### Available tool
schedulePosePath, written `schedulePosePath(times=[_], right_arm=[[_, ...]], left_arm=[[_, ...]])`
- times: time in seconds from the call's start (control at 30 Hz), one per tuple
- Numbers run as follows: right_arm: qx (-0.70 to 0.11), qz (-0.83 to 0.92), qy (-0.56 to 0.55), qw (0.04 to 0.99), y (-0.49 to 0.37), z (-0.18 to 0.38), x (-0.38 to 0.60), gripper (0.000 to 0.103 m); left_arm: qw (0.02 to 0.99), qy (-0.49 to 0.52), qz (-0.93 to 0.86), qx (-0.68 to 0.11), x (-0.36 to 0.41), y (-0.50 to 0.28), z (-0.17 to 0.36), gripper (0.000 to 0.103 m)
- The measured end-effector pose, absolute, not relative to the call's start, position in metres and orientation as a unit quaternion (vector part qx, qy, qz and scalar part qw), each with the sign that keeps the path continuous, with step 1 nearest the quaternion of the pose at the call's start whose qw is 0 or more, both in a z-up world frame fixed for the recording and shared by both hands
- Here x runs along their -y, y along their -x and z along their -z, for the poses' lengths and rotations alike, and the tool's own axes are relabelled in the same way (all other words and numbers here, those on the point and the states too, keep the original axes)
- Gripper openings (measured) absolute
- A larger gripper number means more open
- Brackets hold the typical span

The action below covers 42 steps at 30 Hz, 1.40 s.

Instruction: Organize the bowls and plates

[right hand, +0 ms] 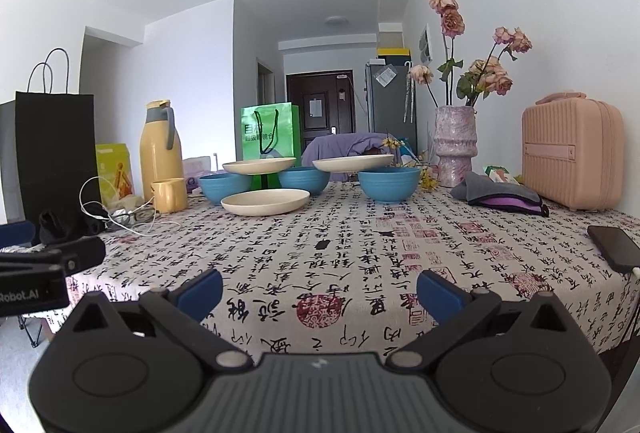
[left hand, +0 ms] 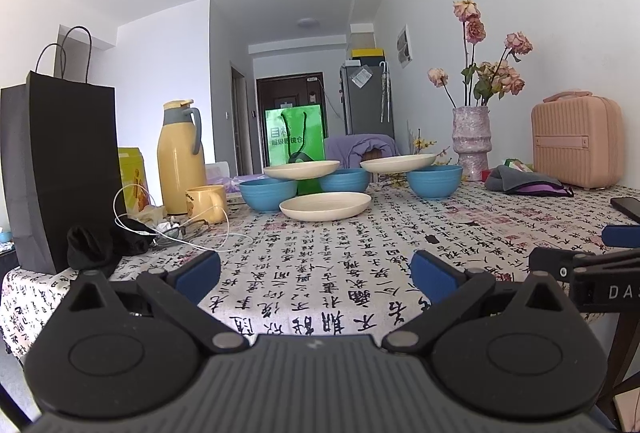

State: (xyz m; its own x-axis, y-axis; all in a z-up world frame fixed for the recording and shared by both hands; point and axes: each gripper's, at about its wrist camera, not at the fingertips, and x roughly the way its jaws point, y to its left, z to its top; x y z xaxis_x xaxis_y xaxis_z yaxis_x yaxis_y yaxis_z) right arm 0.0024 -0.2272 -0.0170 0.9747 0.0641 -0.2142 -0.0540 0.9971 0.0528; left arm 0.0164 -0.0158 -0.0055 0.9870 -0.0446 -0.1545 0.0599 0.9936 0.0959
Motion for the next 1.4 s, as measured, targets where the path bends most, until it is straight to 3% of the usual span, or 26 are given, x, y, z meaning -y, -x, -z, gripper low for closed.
schedulePosePath(times=[0.47, 0.93, 1.2, 1.4], right_arm=[[-0.131, -0.053, -0.041, 0.989, -0.058, 0.018, 0.231, 0.103], [-0.142, -0.050, -0.037, 0.988, -0.194, -0.015, 0.234, 0.103], [-0.239, -0.074, -0.074, 0.965, -0.322, -0.044, 0.239, 0.103], [-0.306, -0.116, -0.126, 0.937, -0.426, -0.039, 0.236, 0.103]], left_arm=[[0.992, -0.039, 0.007, -0.120, 0.009, -0.084, 0.001, 0.103], [0.989, -0.035, 0.010, -0.140, -0.005, -0.218, -0.028, 0.103], [0.980, -0.054, 0.030, -0.188, -0.014, -0.336, -0.040, 0.103], [0.956, -0.016, 0.045, -0.290, -0.035, -0.432, -0.033, 0.103]])
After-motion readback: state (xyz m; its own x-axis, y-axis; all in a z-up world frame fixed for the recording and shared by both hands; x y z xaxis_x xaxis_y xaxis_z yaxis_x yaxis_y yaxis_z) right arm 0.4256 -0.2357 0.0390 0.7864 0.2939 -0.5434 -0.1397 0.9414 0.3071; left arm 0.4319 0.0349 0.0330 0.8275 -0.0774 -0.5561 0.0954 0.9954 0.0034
